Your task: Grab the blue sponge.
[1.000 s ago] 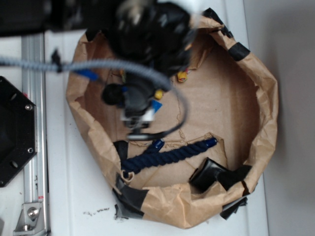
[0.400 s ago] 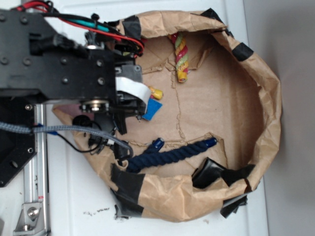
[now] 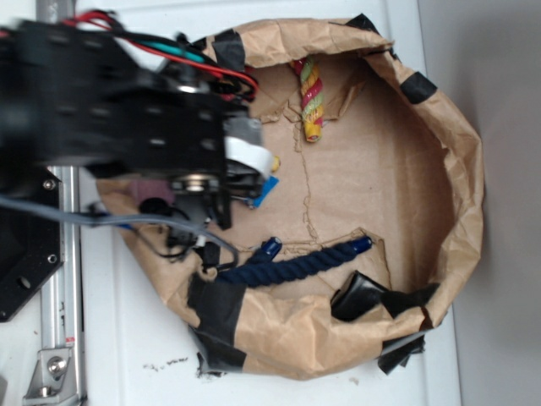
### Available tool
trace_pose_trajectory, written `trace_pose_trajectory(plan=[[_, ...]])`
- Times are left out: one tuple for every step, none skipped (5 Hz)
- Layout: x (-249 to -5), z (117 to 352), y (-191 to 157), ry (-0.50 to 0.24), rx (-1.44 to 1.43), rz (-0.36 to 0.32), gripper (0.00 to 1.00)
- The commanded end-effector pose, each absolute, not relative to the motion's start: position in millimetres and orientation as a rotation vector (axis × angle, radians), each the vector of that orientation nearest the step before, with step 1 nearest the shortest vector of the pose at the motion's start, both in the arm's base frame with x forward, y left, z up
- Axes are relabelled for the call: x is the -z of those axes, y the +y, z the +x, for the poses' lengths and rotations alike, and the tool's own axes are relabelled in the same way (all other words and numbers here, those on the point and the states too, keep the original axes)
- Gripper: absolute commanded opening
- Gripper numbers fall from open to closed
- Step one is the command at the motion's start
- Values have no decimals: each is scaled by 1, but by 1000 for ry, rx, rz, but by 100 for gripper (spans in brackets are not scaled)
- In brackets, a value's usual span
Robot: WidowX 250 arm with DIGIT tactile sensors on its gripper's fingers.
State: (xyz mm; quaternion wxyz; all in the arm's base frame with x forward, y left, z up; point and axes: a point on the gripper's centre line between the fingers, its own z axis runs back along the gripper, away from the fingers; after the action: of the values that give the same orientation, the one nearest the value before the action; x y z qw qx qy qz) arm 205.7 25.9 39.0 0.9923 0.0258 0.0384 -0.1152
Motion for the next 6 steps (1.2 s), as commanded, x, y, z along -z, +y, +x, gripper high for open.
trace_pose_trajectory(plan=[[-39, 225, 24, 59, 251, 52, 100], [-39, 227, 29, 63, 235, 42, 100], [-40, 233, 41, 62, 229, 34, 100], [-27, 237, 37, 61, 292, 138, 100], [-19, 238, 19, 91, 298, 211, 0], [-23, 237, 15, 89, 305, 188, 0]])
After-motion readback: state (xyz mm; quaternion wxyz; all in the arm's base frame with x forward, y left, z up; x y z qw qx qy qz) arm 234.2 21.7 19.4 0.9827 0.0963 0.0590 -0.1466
